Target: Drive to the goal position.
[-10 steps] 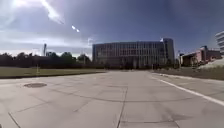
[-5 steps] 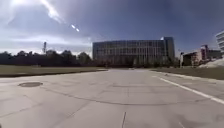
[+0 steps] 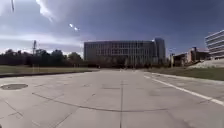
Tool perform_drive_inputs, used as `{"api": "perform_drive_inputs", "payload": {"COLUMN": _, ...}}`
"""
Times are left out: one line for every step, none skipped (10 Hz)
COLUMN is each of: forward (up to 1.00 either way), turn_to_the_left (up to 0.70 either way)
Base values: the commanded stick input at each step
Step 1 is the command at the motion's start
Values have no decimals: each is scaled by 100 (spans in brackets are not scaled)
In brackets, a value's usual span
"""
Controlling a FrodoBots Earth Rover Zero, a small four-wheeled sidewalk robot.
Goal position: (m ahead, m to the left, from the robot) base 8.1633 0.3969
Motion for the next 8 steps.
{"api": "perform_drive_inputs", "payload": {"forward": 50, "turn_to_the_left": 0}}
{"api": "perform_drive_inputs", "payload": {"forward": 50, "turn_to_the_left": 0}}
{"api": "perform_drive_inputs", "payload": {"forward": 50, "turn_to_the_left": 0}}
{"api": "perform_drive_inputs", "payload": {"forward": 50, "turn_to_the_left": 0}}
{"api": "perform_drive_inputs", "payload": {"forward": 50, "turn_to_the_left": 0}}
{"api": "perform_drive_inputs", "payload": {"forward": 50, "turn_to_the_left": 0}}
{"api": "perform_drive_inputs", "payload": {"forward": 50, "turn_to_the_left": 0}}
{"api": "perform_drive_inputs", "payload": {"forward": 50, "turn_to_the_left": 0}}
